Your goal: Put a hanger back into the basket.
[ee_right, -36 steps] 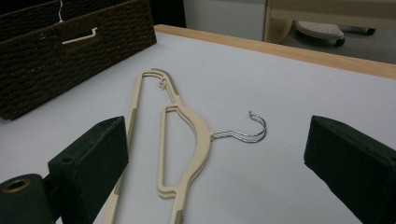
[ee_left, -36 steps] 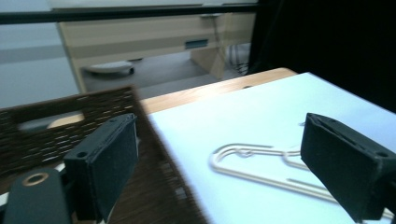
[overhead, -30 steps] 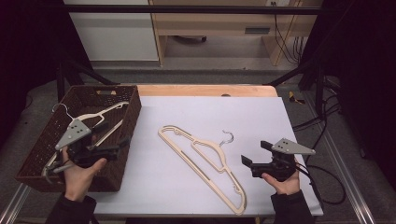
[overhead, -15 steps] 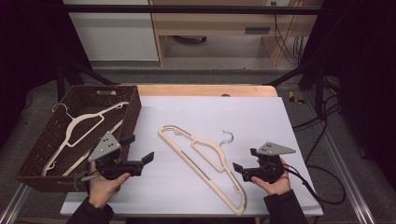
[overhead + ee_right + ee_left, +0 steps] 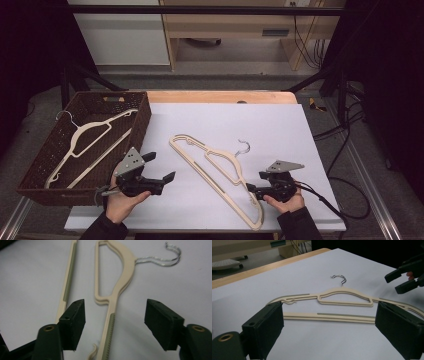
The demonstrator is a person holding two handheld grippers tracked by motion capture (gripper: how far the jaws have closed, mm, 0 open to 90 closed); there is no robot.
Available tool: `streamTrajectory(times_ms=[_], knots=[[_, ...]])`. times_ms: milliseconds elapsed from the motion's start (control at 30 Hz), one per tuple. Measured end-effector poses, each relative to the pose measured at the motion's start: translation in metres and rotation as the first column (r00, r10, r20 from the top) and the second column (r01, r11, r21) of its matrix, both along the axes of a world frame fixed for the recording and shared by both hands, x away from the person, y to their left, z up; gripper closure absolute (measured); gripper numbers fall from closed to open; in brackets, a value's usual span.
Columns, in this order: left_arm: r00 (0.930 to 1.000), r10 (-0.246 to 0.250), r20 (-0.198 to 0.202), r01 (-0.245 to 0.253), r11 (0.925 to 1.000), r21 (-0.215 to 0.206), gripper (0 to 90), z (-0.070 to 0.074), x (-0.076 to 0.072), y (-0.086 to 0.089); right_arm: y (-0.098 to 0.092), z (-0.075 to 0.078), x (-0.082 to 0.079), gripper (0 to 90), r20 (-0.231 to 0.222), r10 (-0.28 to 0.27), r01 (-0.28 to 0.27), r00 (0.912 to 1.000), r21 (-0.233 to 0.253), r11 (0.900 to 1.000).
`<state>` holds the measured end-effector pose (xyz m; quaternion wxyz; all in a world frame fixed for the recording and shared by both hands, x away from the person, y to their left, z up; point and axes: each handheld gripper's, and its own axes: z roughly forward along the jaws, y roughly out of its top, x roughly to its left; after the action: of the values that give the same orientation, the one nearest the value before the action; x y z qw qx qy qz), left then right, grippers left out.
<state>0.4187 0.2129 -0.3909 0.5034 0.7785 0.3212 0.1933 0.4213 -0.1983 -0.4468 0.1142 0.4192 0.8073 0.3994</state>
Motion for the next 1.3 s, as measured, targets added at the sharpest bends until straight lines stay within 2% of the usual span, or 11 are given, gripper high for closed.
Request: streamTrajectory(times_ms=[133, 167, 300, 400, 433, 567, 767, 933, 1000, 1033, 1300], knots=[[0.9999, -0.001, -0.01, 0.001, 1.0, 0.005, 8.4, -0.003, 0.001, -0.001, 0.008, -0.013, 0.004, 45.4, -0.06, 0.018, -0.02, 0.998, -0.032, 0.999], [0.9999, -0.004, -0.013, 0.005, 1.0, 0.006, 8.4, -0.004, 0.001, -0.002, 0.009, -0.016, 0.005, 47.7, -0.058, 0.029, -0.032, 0.9979, -0.057, 0.998], [0.9997, -0.012, -0.022, 0.012, 0.9998, 0.019, 8.6, -0.007, 0.002, -0.006, 0.012, -0.022, 0.008, 56.4, -0.089, 0.041, -0.047, 0.9952, -0.069, 0.996], [0.9995, -0.011, -0.029, 0.012, 0.9996, 0.025, 8.7, -0.01, 0.003, -0.007, 0.015, -0.024, 0.008, 62.2, -0.125, 0.011, -0.02, 0.9921, -0.071, 0.997], [0.9994, -0.011, -0.032, 0.012, 0.9996, 0.027, 8.7, -0.011, 0.003, -0.007, 0.015, -0.024, 0.008, 63.5, -0.128, 0.028, -0.036, 0.9914, -0.066, 0.997], [0.9992, -0.014, -0.038, 0.015, 0.9994, 0.032, 8.9, -0.012, 0.004, -0.009, 0.015, -0.024, 0.009, 70.2, -0.118, 0.011, -0.022, 0.993, -0.089, 0.996], [0.9989, -0.021, -0.043, 0.023, 0.9987, 0.046, 9.0, -0.015, 0.004, -0.012, 0.017, -0.025, 0.009, 74.8, -0.127, -0.013, 0.002, 0.9918, -0.087, 0.996], [0.9985, -0.023, -0.05, 0.026, 0.9983, 0.053, 9.2, -0.017, 0.005, -0.015, 0.018, -0.023, 0.009, 76.8, -0.153, -0.028, 0.014, 0.9878, -0.09, 0.996], [0.9983, -0.025, -0.052, 0.028, 0.998, 0.056, 9.2, -0.018, 0.005, -0.016, 0.017, -0.023, 0.01, 77.3, -0.169, -0.02, 0.009, 0.9854, -0.066, 0.998], [0.9983, -0.026, -0.052, 0.029, 0.9979, 0.058, 9.2, -0.019, 0.005, -0.016, 0.017, -0.022, 0.01, 77.6, -0.18, -0.042, 0.03, 0.9828, -0.072, 0.997], [0.9978, -0.033, -0.058, 0.037, 0.9972, 0.066, 9.4, -0.021, 0.006, -0.02, 0.012, -0.015, 0.009, 78.6, -0.164, -0.062, 0.052, 0.9845, -0.064, 0.997]])
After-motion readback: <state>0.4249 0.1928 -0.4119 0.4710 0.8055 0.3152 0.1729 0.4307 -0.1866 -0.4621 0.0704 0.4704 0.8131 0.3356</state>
